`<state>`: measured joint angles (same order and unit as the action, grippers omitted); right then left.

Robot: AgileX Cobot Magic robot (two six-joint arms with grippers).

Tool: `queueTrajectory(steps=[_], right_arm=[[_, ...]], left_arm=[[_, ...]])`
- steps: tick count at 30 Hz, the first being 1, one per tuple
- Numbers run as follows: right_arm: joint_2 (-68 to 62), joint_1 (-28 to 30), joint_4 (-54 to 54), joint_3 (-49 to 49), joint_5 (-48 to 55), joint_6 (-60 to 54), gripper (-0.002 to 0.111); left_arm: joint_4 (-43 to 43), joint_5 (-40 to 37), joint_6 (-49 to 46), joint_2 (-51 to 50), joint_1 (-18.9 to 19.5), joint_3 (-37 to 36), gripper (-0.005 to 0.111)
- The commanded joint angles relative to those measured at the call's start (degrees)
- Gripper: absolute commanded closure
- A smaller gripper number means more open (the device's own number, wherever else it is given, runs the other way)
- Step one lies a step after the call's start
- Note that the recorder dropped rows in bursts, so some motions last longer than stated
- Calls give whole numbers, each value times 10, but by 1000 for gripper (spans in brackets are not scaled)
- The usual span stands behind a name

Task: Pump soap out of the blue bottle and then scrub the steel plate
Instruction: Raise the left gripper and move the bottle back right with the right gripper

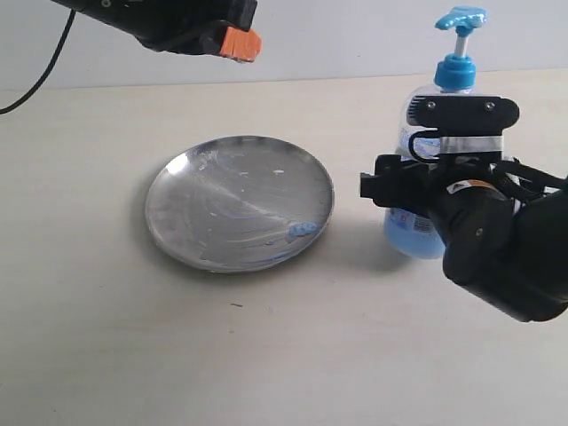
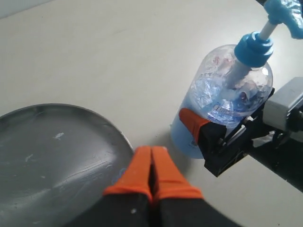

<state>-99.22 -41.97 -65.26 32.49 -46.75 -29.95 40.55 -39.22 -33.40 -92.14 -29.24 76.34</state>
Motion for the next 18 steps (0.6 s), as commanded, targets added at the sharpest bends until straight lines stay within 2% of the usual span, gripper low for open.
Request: queueTrajectory(steps=[1,11,18], right_arm=[[13,30,104,-18,-40,78,108],[13,80,170,-25,-41,95,108],[13,86,202,-25,-43,95,108]], left_arm=[[2,23,11,6,1,2,107],[2,43,11,6,1,2,107],[2,50,11,6,1,2,107]])
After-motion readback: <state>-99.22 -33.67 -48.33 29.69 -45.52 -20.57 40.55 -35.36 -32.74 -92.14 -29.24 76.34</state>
